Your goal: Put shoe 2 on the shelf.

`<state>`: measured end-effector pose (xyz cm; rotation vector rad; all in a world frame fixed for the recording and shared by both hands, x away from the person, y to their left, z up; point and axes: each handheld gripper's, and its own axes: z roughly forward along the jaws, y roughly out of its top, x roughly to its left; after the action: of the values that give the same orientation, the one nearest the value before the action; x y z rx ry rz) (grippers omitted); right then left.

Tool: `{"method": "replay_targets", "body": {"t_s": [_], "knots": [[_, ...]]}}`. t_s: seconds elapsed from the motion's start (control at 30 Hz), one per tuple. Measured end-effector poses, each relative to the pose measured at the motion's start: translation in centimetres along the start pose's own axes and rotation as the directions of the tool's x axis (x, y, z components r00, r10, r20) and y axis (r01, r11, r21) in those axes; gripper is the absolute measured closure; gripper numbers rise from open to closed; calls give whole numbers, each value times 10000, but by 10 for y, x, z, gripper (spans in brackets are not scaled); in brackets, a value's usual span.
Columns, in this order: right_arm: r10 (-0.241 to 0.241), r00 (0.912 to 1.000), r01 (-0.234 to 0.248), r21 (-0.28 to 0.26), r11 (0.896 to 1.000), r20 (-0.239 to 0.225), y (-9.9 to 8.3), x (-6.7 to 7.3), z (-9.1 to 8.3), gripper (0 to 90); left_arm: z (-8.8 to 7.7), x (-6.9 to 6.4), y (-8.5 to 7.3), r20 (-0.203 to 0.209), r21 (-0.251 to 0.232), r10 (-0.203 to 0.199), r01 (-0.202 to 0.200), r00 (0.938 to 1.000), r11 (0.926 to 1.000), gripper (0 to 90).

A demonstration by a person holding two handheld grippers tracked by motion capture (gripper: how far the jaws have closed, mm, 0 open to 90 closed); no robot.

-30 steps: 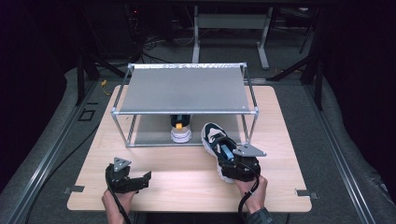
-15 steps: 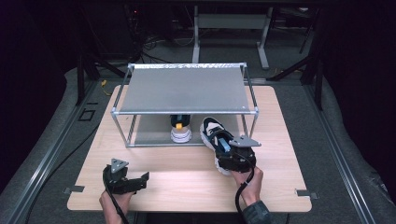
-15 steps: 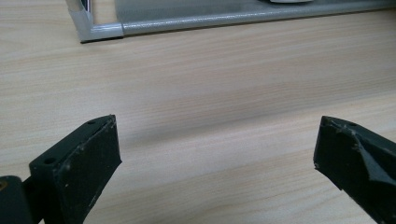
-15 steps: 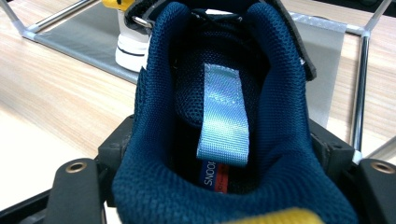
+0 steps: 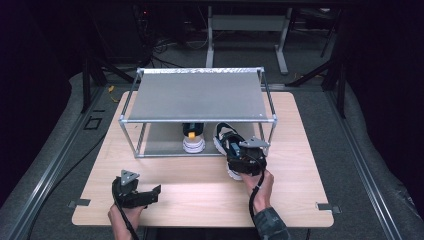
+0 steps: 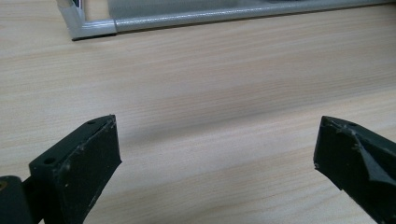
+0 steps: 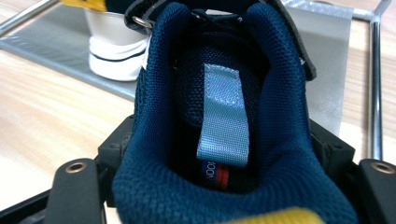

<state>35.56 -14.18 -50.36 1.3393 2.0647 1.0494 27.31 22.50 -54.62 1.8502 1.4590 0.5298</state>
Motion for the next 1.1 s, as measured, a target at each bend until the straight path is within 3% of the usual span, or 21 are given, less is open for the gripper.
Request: {"method": "replay_targets", "body": {"t_s": [0.1,0.23,0.37,0.47,0.67,0.7,0.77,0.93,0.97,1.1], "knots": [[148,9999,-147,256,9996,-54,4,2,11,269,1,0,0,5,29,-15,14,10000,10000,6],[205,9986,-229,490,9985,487,10,6,23,268,0,2,-1,-11,45,4,-4,10000,10000,6],[341,9978,-383,755,9964,569,16,9,38,266,0,4,-3,-9,54,-43,43,10000,10000,6],[517,9948,-606,1030,9928,876,18,11,50,261,-1,4,-4,13,49,-34,34,10000,10000,5],[1156,9885,-1255,1024,9868,975,31,16,67,222,-1,3,-3,21,-15,-40,41,10000,10000,4],[1181,9848,-1319,1060,9856,1270,32,17,70,210,-2,4,-2,44,22,-39,39,10000,10000,4],[1149,9885,-1257,1118,9858,985,33,18,71,191,-3,4,-2,19,-30,-29,29,10000,10000,4],[858,9926,-948,1077,9897,855,27,16,64,140,-4,8,-3,-31,-31,-84,84,10000,10000,4],[893,9958,-906,977,9911,177,26,14,61,143,-4,8,-4,-21,-54,-121,121,9999,9999,4],[799,9968,-790,849,9932,-65,21,9,47,169,-4,7,-4,-2,-2,-72,72,10000,10000,5]]}}
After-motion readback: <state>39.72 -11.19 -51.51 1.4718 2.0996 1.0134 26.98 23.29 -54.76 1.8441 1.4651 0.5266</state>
